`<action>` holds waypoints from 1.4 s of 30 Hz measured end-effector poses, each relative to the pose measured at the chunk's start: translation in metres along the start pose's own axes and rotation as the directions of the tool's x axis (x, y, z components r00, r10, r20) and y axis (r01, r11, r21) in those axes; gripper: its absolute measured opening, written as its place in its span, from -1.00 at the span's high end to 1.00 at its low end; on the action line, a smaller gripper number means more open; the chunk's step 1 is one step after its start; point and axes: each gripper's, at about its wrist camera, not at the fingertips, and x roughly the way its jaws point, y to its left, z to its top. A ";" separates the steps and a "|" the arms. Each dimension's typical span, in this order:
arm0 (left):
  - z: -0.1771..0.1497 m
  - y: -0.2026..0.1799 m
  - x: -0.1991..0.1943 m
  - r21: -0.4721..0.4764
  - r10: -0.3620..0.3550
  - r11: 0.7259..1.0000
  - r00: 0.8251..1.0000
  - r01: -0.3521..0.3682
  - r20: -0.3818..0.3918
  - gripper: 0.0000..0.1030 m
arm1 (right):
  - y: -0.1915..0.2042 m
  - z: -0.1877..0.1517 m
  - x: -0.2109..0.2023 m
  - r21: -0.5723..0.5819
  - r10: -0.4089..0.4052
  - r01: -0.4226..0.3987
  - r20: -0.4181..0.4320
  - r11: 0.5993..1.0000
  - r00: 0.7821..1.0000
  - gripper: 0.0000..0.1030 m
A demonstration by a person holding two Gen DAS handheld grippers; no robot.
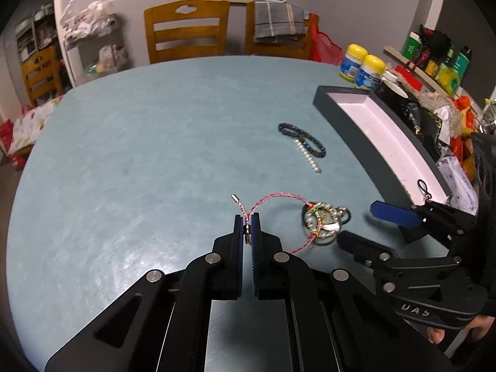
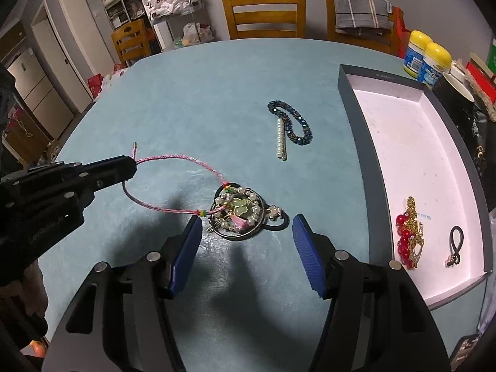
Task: Organize jewelry
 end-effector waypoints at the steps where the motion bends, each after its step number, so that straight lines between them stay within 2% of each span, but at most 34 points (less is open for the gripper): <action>1: 0.000 0.001 -0.001 -0.002 0.003 1.000 1.000 -0.003 0.000 0.91 | 0.000 0.000 0.000 0.002 0.004 -0.004 -0.001 1.000 1.000 -0.18; 27: 0.007 0.030 -0.024 -0.058 0.032 0.998 0.998 -0.028 0.063 0.91 | 0.010 -0.003 0.028 -0.067 0.017 -0.019 -0.023 0.998 1.000 -0.18; 32: 0.005 0.040 -0.025 -0.074 0.033 0.997 0.997 -0.028 0.067 0.91 | 0.020 -0.006 0.033 -0.126 -0.039 0.037 -0.009 0.991 0.999 -0.18; 37: 0.002 0.049 -0.026 -0.078 0.023 0.997 0.998 -0.017 0.066 0.91 | 0.024 -0.004 0.036 -0.120 -0.068 0.068 0.001 0.990 0.998 -0.18; 39: 0.000 0.054 -0.025 -0.081 0.015 0.997 0.998 -0.009 0.064 0.91 | 0.029 -0.006 0.039 -0.150 -0.099 0.099 0.013 0.984 0.995 -0.13; 40: 0.000 0.055 -0.025 -0.081 0.011 0.997 0.998 -0.006 0.063 0.91 | 0.030 -0.007 0.040 -0.161 -0.096 0.098 0.022 0.982 0.995 -0.01; 42: -0.002 0.060 -0.023 -0.081 0.001 0.997 0.998 0.004 0.059 0.91 | 0.034 -0.010 0.039 -0.184 -0.098 0.103 0.036 0.978 0.995 0.05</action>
